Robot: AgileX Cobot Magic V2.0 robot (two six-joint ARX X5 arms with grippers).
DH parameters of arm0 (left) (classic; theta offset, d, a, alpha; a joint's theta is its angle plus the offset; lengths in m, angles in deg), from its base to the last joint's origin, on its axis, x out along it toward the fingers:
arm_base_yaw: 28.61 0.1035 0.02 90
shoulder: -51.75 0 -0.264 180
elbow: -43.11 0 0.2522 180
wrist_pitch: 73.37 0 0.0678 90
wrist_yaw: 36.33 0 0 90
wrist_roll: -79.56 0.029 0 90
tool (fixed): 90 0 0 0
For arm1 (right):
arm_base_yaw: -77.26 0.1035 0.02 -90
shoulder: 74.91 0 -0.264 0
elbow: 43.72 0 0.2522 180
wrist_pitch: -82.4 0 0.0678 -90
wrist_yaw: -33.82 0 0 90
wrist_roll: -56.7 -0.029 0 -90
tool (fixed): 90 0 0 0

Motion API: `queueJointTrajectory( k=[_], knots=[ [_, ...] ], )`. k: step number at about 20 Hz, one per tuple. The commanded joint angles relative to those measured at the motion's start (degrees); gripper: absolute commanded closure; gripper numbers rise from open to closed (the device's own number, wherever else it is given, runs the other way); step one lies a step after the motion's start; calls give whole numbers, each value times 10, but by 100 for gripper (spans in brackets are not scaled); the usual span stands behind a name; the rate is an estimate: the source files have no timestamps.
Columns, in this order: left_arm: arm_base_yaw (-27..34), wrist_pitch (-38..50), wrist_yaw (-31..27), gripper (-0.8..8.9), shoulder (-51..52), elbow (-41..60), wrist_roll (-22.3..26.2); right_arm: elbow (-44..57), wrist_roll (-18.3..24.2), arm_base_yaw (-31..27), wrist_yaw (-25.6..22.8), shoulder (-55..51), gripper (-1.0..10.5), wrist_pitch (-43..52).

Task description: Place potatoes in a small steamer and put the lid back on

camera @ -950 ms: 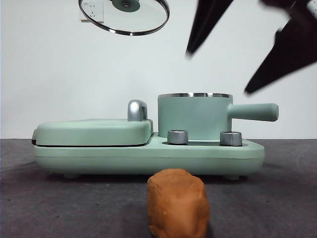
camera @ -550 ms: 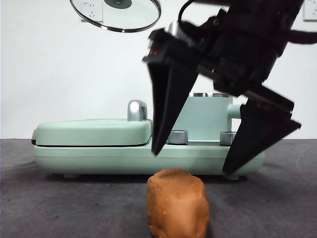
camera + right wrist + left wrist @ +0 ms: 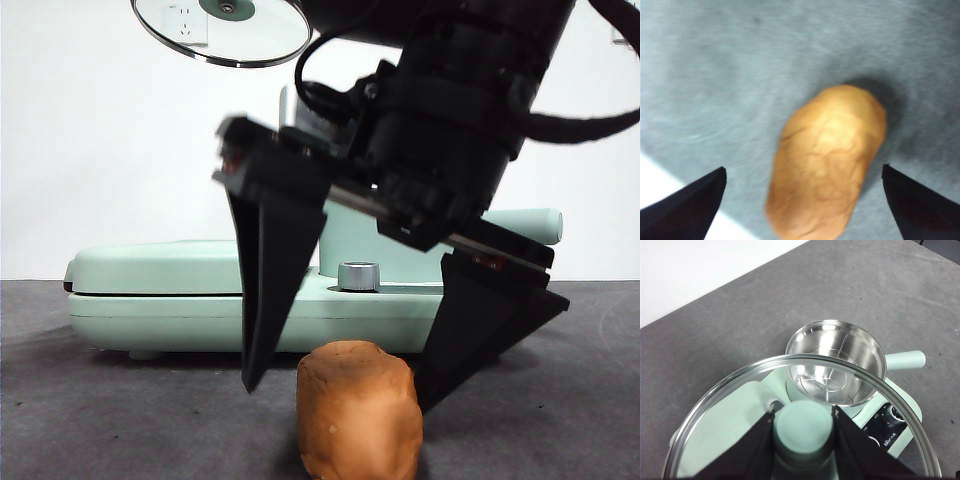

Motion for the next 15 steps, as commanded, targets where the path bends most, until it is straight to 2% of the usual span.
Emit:
queueJointTrajectory(
  k=[1, 4, 8, 12, 15],
  knots=[
    [-2, 13, 3, 798, 3, -19, 6, -10, -10, 9, -9, 24, 461, 6],
    [-2, 12, 3, 798, 3, -19, 5, -10, -10, 12, -45, 31, 561, 7],
    [-2, 12, 3, 798, 3, -19, 6, -10, -6, 12, -47, 31, 744, 8],
    [-2, 12, 3, 798, 3, -19, 6, -12, 1, 12, -40, 30, 757, 9],
    [5, 12, 3, 797, 3, -19, 6, -50, 48, -11, -19, 27, 757, -37]
  ],
)
